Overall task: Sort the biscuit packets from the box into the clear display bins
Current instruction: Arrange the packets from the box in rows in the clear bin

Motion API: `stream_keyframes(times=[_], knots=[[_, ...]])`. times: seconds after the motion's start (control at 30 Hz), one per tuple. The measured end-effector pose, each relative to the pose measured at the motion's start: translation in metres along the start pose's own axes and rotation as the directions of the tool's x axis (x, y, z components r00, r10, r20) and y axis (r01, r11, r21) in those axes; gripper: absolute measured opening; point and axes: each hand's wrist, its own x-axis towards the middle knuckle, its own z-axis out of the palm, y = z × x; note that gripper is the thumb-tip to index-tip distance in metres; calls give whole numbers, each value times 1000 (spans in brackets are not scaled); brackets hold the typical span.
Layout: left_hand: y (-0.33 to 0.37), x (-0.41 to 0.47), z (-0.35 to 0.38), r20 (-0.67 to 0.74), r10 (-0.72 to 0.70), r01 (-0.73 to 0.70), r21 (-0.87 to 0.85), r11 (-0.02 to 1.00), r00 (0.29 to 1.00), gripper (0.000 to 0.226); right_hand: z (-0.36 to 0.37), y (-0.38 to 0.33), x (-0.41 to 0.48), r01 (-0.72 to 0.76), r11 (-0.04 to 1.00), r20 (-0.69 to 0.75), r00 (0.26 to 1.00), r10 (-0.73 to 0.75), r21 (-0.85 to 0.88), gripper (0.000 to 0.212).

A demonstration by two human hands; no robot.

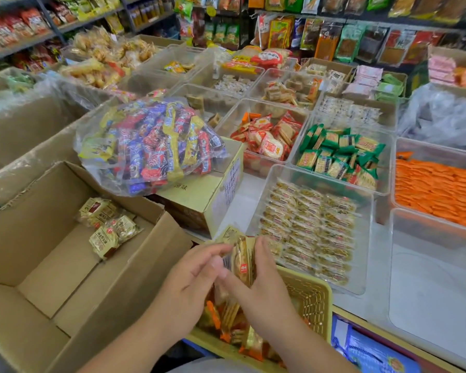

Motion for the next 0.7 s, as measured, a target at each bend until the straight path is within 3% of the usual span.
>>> stream_keyframes(times=[0.13,0.23,0.33,0.53,0.63,0.7], knots=[[-2,6,-3,18,-28,29,-44,999,999,58,-21,-3,13,20,998,7,1000,-21,65,68],[-2,11,-6,-66,-88,77,-153,985,994,47,-48,5,33,5,999,-105,994,1,53,67],[-1,14,-13,-170,-163,120,-238,964,972,29,-79,15,67,-2,995,-165,986,-14,-95,53],[-2,10,-27,-217,-231,154,-323,934,948,29,-90,55,131,-61,906,-41,998,48,-418,45],[-2,7,-30,-282,-176,104,-252,962,943,26,-81,73,145,-63,878,72,991,110,-474,53],[-4,5,-33,-307,-126,68,-192,979,943,40,-78,82,150,-56,879,135,982,135,-474,55]])
